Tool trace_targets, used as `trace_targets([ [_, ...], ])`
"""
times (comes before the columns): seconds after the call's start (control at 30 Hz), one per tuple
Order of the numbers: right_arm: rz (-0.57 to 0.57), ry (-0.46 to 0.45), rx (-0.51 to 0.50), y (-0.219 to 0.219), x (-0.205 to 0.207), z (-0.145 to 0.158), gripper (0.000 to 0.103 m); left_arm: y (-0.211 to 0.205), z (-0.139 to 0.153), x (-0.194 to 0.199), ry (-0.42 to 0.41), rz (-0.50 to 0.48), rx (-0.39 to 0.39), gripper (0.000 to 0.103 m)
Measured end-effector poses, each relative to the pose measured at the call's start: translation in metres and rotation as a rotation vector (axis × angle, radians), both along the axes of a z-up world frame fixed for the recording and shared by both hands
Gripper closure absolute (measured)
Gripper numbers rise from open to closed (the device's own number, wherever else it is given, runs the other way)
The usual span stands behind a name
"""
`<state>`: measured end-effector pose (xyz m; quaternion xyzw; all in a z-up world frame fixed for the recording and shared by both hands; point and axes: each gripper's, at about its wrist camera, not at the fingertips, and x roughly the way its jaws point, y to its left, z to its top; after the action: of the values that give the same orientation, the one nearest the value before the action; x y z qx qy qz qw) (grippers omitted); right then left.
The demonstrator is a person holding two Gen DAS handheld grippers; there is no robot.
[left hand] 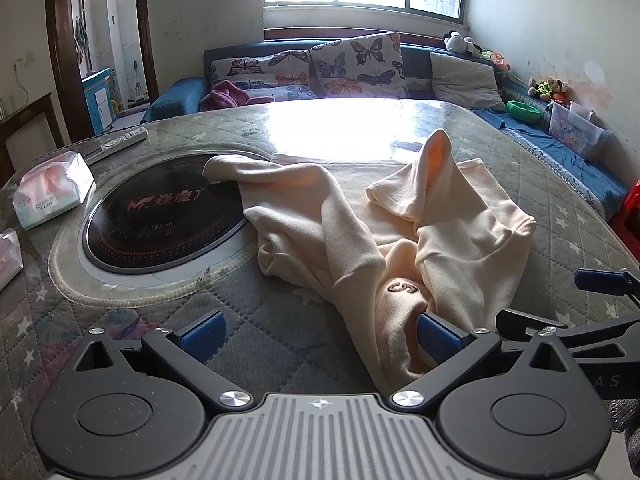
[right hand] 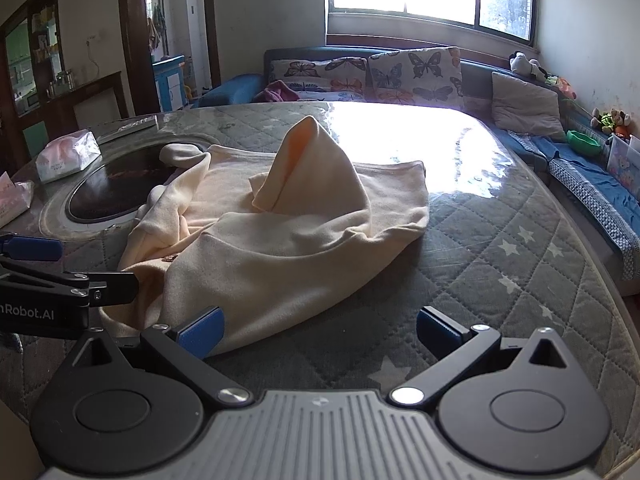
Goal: Fold clothes
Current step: 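Move both grippers over the crumpled cream shirt toward its collar, then grasp the shirt edge with the left gripper while the right gripper grasps the shirt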
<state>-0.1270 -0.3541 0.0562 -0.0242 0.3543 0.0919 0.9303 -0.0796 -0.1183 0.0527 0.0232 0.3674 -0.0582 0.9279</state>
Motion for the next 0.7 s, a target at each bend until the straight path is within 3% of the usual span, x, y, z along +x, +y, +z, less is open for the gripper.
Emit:
trace_targets([
  [0.27,0.021,-0.028,0.012,0.001,0.02,0.007,0.0,0.006,0.006,0.02,-0.009,-0.004,-0.018,0.0],
  [0.57,0.042,-0.07,-0.012,-0.005,0.068,0.018,0.0,0.015,0.014,0.064,-0.014,0.028,-0.075,0.001],
  [0.7,0.051,-0.071,-0.018,-0.008,0.095,0.019,0.004,0.014,0.016,0.091,-0.002,0.032,-0.096,0.007],
])
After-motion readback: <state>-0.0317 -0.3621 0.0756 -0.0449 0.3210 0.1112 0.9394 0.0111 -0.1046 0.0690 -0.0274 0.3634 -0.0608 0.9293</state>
